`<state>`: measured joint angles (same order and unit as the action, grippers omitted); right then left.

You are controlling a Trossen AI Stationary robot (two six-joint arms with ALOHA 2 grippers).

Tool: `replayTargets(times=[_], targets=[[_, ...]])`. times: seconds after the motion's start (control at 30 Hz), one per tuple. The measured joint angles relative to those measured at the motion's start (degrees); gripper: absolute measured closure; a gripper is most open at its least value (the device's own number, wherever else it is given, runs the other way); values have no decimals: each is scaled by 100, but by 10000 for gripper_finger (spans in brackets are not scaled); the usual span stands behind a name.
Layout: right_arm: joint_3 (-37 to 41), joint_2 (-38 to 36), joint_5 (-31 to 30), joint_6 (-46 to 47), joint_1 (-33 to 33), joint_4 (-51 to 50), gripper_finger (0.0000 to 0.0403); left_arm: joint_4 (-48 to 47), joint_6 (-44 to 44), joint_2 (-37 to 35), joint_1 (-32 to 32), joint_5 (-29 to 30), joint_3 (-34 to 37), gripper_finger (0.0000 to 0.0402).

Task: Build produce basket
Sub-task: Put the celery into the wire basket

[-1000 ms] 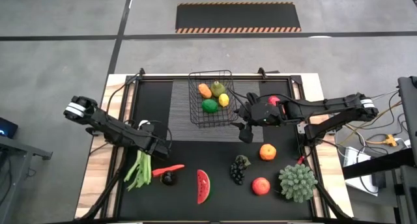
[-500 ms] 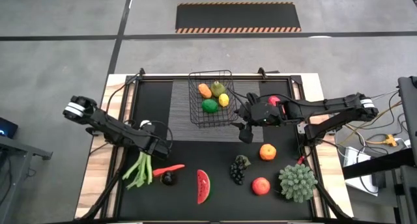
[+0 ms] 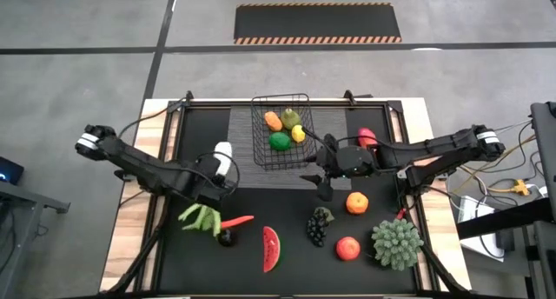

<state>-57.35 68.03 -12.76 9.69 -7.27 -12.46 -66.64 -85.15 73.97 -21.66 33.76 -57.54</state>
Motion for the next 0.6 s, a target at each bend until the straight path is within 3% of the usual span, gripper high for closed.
replayTargets(times=[0.13, 0.2, 0.3, 0.43, 0.6], targets=[[296, -2, 254, 23, 0, 712, 121, 523, 1406, -179, -279, 1213, -619, 311], [468, -2, 324, 18, 0, 1165, 101, 1377, 2684, -248, -453, 1675, -745, 311], [712, 26, 507, -63, 0, 2035, 77, 3240, 5018, -303, -613, 1806, -715, 311], [1029, 35, 925, -317, 2, 3115, 57, 5807, 7674, -318, -681, 1236, -459, 311], [1263, 45, 1613, -707, -13, 4200, 54, 8028, 9709, -276, -676, -132, -91, 311]])
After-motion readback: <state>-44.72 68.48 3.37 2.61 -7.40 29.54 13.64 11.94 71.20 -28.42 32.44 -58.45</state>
